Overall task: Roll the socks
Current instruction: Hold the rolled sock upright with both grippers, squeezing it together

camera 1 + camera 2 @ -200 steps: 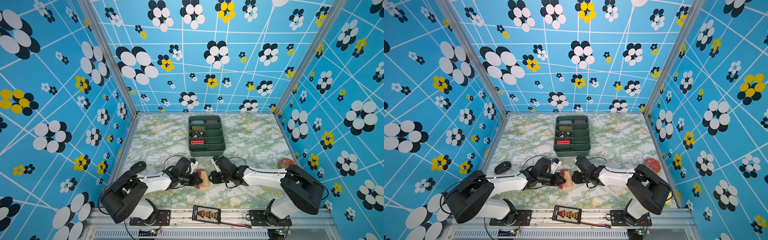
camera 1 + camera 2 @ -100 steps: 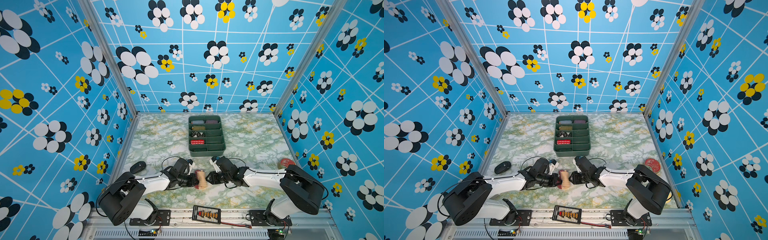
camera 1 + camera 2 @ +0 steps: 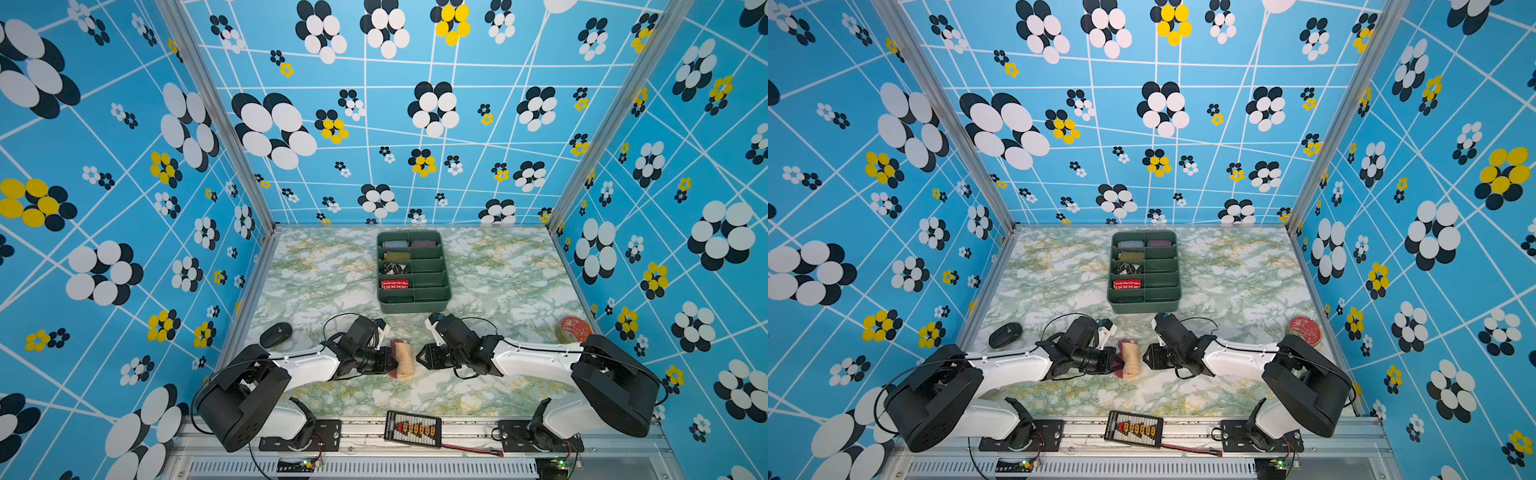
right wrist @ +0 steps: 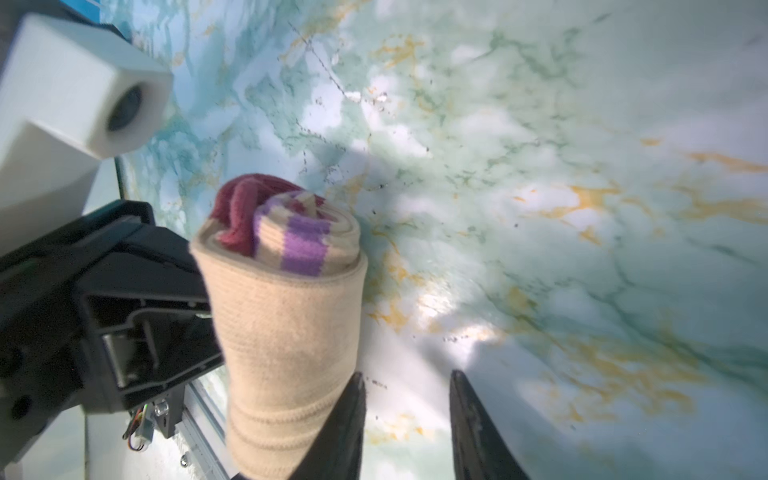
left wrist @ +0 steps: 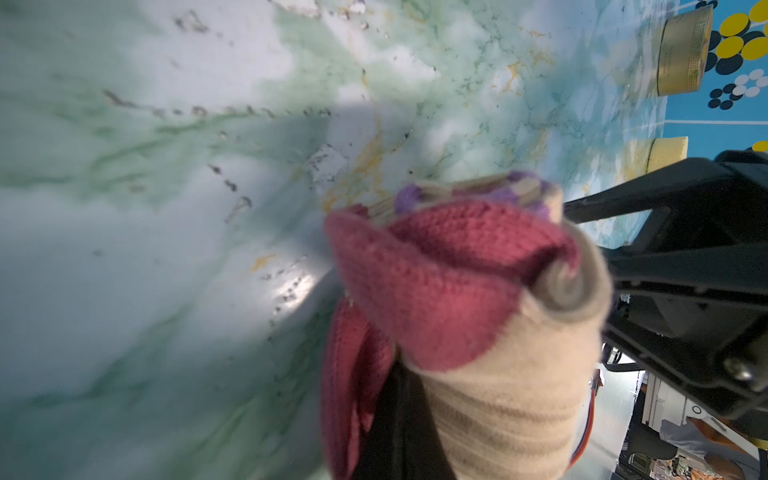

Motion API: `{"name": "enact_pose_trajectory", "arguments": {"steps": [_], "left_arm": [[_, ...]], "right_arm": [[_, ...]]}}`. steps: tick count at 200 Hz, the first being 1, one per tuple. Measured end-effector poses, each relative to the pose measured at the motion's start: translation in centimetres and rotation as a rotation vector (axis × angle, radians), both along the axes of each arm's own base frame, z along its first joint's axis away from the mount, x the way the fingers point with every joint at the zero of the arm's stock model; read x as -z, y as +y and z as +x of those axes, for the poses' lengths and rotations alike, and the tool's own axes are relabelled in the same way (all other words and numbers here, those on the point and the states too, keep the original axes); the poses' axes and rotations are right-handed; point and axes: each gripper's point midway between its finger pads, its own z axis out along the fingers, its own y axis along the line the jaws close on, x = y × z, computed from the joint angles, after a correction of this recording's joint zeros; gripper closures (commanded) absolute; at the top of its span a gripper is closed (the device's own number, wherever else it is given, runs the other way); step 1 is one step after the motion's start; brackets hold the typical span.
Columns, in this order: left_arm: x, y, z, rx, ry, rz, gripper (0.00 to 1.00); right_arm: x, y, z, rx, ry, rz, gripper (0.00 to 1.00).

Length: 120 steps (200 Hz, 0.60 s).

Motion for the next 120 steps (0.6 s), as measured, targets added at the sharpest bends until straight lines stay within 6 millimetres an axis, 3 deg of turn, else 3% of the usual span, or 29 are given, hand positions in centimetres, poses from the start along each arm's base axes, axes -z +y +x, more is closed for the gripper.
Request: {"name": "enact_pose_trajectory", "arguments": {"steps": [31,63,120], "left_arm": [[0.0,0.0,0.0,0.002,-0.003,0.000,1.00],[0.0,0.0,0.0,0.003,-0.003,0.000,1.00],[0.0,0.1,0.1,0.006,-0.007,0.003,1.00]], "right_arm": [[-0.9,-0.8,-0.4,0.013,-0.023,0.076,0.63],[-1.7,0.3,-0.6,-0.024,-0.022,0.137,0.65],[-1.3,1.5,-0.6,-0.051,-0.009,0.179,0.65]]}}
